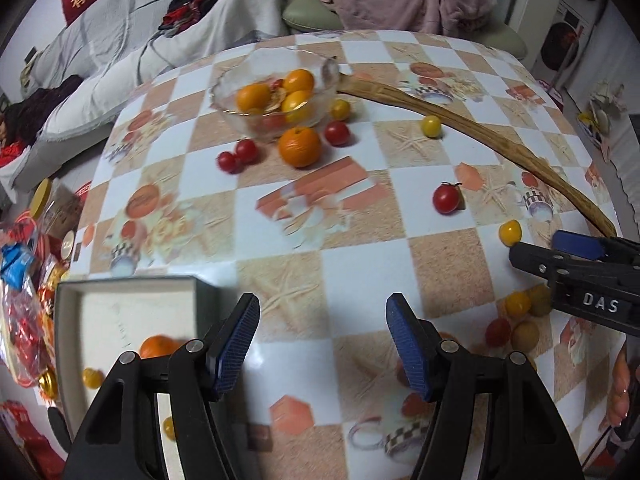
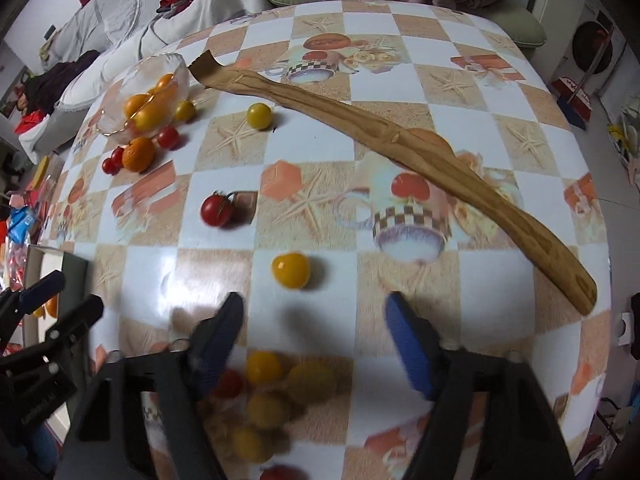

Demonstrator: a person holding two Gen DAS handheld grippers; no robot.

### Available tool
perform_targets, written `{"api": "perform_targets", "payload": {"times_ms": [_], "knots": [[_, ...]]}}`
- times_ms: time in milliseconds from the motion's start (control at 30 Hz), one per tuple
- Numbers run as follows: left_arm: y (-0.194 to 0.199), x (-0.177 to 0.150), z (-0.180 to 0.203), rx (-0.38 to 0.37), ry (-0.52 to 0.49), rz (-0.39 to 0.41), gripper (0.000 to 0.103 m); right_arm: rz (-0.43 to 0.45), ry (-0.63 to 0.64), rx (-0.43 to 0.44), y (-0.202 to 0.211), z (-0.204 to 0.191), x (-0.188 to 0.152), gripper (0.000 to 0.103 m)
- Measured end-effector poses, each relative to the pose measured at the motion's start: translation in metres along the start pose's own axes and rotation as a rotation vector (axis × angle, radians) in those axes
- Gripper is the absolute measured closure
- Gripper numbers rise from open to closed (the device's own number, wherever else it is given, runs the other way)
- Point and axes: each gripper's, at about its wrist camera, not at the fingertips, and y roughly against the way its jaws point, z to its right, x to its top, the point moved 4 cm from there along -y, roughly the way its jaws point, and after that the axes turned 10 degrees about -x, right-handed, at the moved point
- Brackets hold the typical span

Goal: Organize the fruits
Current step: 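Move both open tools back over the fruit on the table, then grasp a yellow cherry tomato with the right tool while the left tool grasps a red one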

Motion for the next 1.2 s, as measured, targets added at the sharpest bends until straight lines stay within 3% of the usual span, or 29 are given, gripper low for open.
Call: {"api": "perform_targets", "payload": {"times_ms": [267,333,400,833,1000,1067,1167,1200], "knots": [[-0.027,0.015,0.023,-0.013,-0.041,-0.024,0.036,0.015,0.101,0.024,-0.014,-0.017,0.012,0.051],[-0.032,0.020,0.027,-0.018,-0.043,-0.026,0.036,0.024,0.155,-0.011,-0.015,-0.019,0.013,0.066],[-0.036,0.025,0.032,-0.026,-0.044,-0.026,0.036,0.027,0.184,-0.012,-0.015,-0.018,0.012,0.071],[-0.062,0.063,0.060,-0.078,-0.061,-0.013,0.036,0.022,0.131,0.049,-0.010,0.012,0.000,0.076],[-0.075,0.068,0.072,-0.058,-0.091,-0.035,0.036,0.022,0.110,0.064,-0.010,0.015,0.000,0.076],[-0.077,0.069,0.074,-0.064,-0.082,-0.030,0.041,0.021,0.108,0.069,-0.010,0.015,0.000,0.076],[-0.075,0.068,0.079,-0.096,-0.089,-0.025,0.059,0.024,0.119,0.066,-0.010,0.014,0.000,0.076],[-0.075,0.068,0.082,-0.104,-0.098,-0.023,0.071,0.026,0.125,0.063,-0.010,0.014,0.000,0.076]]}}
